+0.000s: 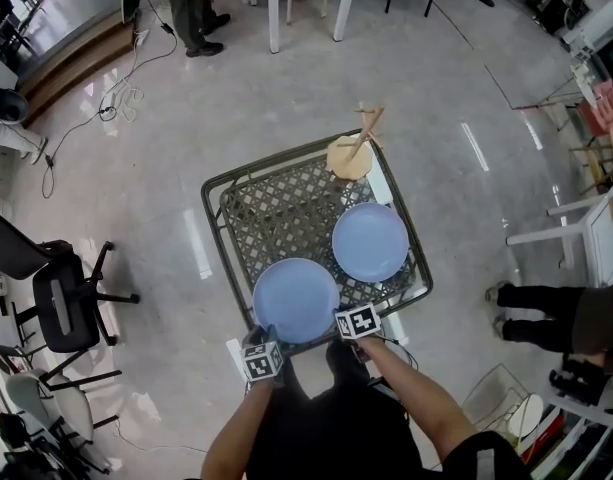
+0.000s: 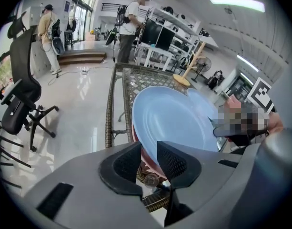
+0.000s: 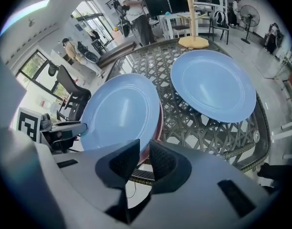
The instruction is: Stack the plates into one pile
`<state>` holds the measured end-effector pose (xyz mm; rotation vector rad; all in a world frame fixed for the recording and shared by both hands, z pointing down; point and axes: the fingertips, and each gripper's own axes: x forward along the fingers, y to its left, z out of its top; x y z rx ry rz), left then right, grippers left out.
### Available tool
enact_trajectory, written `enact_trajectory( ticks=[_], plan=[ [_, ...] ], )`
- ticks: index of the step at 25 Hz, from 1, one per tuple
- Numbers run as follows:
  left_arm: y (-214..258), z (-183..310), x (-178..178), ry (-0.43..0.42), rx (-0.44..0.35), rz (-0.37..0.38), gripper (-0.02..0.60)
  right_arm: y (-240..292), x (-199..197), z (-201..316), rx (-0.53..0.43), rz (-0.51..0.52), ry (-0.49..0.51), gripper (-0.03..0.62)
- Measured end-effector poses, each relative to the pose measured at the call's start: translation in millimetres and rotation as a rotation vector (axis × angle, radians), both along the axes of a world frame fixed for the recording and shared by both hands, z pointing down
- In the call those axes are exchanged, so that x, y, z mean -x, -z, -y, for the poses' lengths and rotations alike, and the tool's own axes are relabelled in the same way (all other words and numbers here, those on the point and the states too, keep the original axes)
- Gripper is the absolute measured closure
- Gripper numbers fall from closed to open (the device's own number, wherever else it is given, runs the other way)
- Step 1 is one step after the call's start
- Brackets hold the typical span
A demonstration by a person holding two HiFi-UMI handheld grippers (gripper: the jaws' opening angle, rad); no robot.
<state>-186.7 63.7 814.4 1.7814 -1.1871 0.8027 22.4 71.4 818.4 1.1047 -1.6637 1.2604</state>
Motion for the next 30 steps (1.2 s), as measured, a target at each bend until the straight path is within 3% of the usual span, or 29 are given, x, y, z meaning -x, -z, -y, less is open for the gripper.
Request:
enact_trajectory(
  ticks=[8, 13, 18, 24, 25, 27, 30],
  plan=[
    [-15, -6, -4, -0.001, 0.028, 0.013, 0.466, -11, -6, -7, 0.030, 0.005, -0.015, 0.537],
    [-14, -4, -5, 0.014, 0.032, 0.016, 0.449, -6, -11, 3, -0.043, -0.029, -0.006, 0.531],
    [-2, -2, 3, 0.041, 0.031, 0.021, 0.416, 11, -10, 12, -0.093, 0.028, -0.016, 0.494],
    [36, 18, 19, 0.098, -0.109, 0.063, 0.469, 66, -13, 49, -0.359, 0.103, -0.004, 0.534],
    [43, 21, 17, 0.106, -0.125, 0.050, 0.482, 77, -15, 54, -0.406, 0.109, -0.006, 0.545],
    [60, 29, 6, 0.099, -0.154, -0.004, 0.563, 99, -21, 62, -0.489, 0.118, -0.015, 0.566],
    [96, 45, -26, 0.044, -0.240, -0.110, 0.568, 133, -33, 69, -0.598, 0.124, -0.050, 0.585]
  ],
)
